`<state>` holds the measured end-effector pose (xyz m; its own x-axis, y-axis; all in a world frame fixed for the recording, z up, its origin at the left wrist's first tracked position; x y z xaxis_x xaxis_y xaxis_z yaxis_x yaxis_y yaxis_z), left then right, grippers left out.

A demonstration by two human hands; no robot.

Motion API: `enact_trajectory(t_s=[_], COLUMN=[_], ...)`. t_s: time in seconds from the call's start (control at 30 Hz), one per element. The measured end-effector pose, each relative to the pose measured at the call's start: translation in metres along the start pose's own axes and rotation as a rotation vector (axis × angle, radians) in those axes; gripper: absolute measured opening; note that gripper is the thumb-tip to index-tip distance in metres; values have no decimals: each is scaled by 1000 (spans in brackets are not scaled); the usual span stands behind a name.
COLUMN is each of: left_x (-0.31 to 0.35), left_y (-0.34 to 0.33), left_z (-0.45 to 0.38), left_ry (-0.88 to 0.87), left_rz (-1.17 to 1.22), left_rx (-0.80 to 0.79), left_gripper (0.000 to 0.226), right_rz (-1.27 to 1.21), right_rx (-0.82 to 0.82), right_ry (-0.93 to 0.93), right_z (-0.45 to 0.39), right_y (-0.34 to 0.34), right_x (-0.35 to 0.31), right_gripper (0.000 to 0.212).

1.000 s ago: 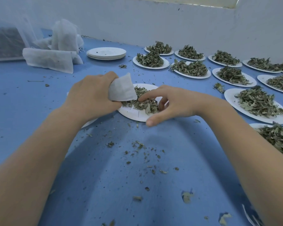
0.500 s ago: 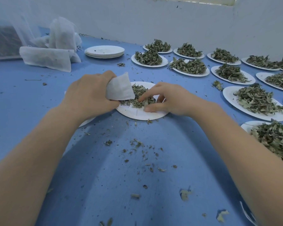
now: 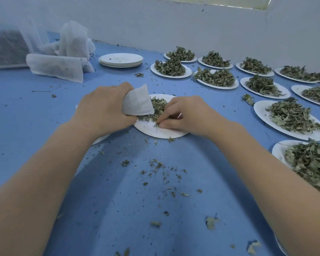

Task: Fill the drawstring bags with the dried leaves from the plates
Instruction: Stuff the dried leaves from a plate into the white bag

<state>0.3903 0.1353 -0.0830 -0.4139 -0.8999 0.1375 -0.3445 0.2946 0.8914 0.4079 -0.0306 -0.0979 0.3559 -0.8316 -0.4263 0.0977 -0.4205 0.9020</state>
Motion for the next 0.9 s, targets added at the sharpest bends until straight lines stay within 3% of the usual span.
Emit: enact_trajectory(t_s=[0.2, 0.4, 0.6, 0.9], left_x=[0, 2, 15, 8], left_y=[-4, -7, -10, -15], left_z=[0, 0, -1, 0], left_ry=[-15, -27, -58, 91], left_rz=[3, 12, 54, 395], left_rx=[-29, -57, -44, 82], left_gripper=[45, 42, 41, 35], right_rz=[128, -137, -137, -470], right_rx=[33, 153, 164, 256], right_ry=[2, -45, 23, 24], right_z=[3, 8, 8, 8], right_y=[-1, 45, 36, 32], right_x=[-12, -12, -25, -28], right_gripper=[17, 6, 9, 18])
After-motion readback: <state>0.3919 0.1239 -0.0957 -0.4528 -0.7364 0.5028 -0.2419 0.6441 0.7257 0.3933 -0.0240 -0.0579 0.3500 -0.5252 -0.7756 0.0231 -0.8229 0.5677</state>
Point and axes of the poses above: each hand's wrist, its own z-axis away from the middle knuckle, its own y-axis out of the back of the hand, x = y × z, the point moved 6 cm from there along -z, towards the middle knuckle, and after that the axes turned 14 degrees about -y, right-handed, at the moved point
